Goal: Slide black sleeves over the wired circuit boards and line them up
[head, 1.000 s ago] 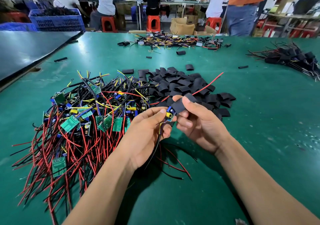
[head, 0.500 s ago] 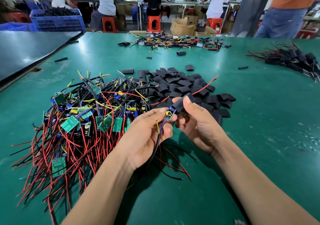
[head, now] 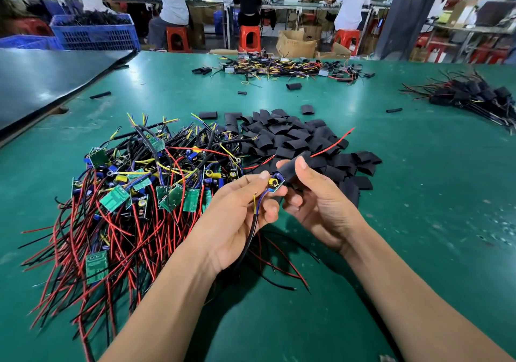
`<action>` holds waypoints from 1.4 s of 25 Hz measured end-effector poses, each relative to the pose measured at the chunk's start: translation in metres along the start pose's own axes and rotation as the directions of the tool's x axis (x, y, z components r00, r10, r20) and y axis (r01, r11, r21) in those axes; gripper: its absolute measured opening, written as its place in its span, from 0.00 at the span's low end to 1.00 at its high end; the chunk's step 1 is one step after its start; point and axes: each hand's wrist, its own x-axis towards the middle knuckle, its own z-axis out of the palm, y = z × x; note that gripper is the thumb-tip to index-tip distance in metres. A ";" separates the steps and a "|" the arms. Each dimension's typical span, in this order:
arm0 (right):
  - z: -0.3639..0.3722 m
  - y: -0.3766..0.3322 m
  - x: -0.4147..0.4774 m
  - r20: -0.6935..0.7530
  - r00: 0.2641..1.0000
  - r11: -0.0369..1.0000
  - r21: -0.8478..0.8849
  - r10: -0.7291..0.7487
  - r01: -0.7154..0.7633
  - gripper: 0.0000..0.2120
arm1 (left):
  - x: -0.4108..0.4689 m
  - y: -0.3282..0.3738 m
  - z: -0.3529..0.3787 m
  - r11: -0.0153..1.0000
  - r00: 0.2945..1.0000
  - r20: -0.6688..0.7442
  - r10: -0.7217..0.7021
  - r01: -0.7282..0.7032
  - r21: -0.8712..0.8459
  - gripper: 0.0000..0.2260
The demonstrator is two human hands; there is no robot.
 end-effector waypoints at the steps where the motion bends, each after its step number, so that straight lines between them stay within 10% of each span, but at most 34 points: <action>1: -0.001 -0.001 0.000 0.006 1.000 1.000 -0.008 0.004 -0.003 0.26 | 0.000 0.000 0.000 1.000 1.000 -0.004 0.005 -0.005 0.006 0.08; 35: -0.008 -0.007 -0.002 0.014 1.000 0.991 -0.129 0.018 -0.016 0.11 | -0.002 -0.002 -0.003 0.984 0.997 0.021 -0.070 0.066 0.166 0.07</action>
